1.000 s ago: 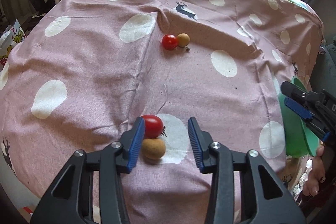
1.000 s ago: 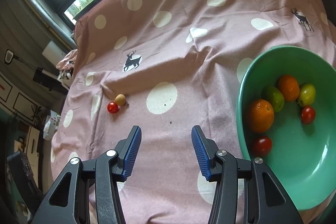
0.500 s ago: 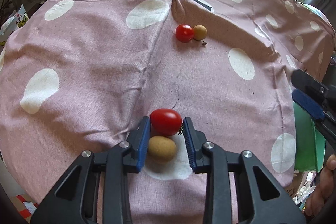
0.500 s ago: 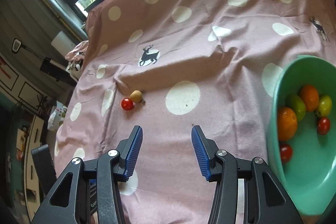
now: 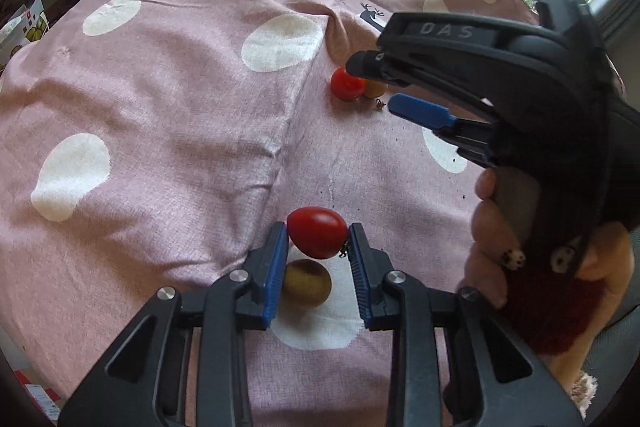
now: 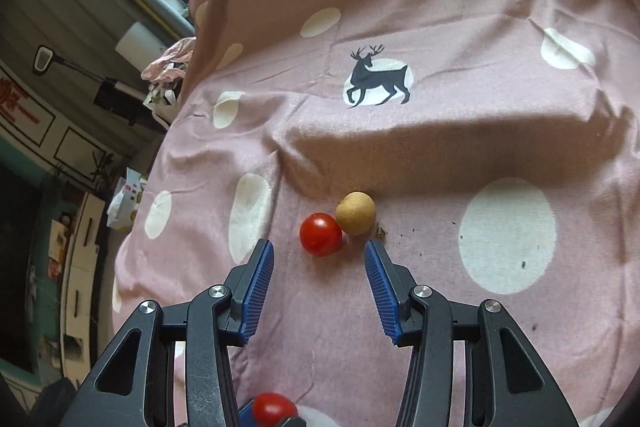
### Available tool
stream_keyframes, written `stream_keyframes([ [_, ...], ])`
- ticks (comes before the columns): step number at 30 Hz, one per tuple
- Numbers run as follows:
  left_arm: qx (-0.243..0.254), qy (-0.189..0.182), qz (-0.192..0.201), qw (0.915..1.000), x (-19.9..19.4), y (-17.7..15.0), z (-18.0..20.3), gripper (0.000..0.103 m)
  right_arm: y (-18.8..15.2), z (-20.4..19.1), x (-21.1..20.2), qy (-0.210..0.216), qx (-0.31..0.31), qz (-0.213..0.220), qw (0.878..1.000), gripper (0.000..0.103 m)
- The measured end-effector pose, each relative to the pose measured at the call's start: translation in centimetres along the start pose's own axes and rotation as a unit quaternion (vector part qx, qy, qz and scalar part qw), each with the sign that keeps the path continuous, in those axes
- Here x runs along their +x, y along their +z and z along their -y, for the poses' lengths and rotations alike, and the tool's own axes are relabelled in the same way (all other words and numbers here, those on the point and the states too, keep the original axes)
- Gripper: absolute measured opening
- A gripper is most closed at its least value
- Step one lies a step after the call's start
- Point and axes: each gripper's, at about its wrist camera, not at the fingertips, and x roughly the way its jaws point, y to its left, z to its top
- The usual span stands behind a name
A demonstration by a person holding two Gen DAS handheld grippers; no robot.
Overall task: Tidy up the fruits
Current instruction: 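Grasp a cherry tomato with the left gripper while the right gripper grasps another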
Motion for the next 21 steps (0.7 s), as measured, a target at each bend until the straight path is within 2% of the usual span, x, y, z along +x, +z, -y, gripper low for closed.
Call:
stream_keyframes([
  [2, -0.003, -0.003, 0.007, 1.0000, -0.5, 0.0, -0.1, 0.030, 0.2, 0.1, 1.0, 0.004, -0.001, -0.010, 1.000, 0.043],
  [8, -0.013, -0.012, 0.020, 0.9996, -1.6, 0.0, -0.4, 0.030, 0.6, 0.1, 2.7, 0.015, -0.001, -0.022, 1.000, 0.041],
  [11, -0.014, -0.013, 0.025, 0.9995, -1.8, 0.0, -0.4, 0.030, 0.6, -0.5, 3.0, 0.006, -0.021, -0.010, 1.000, 0.035],
  [12, -0.014, -0.012, 0.026, 0.9995, -1.9, 0.0, -0.4, 0.030, 0.6, -0.7, 3.1, 0.001, -0.026, -0.008, 1.000, 0.030],
  [16, -0.011, -0.014, 0.034, 0.9993, -2.4, -0.1, -0.3, 0.030, 0.6, -0.6, 3.0, 0.000, -0.029, -0.006, 1.000, 0.029],
  [21, -0.008, -0.029, 0.050, 0.9983, -3.2, 0.0, -0.2, 0.030, 0.4, -0.4, 0.9, 0.027, -0.020, 0.004, 0.999, 0.029],
])
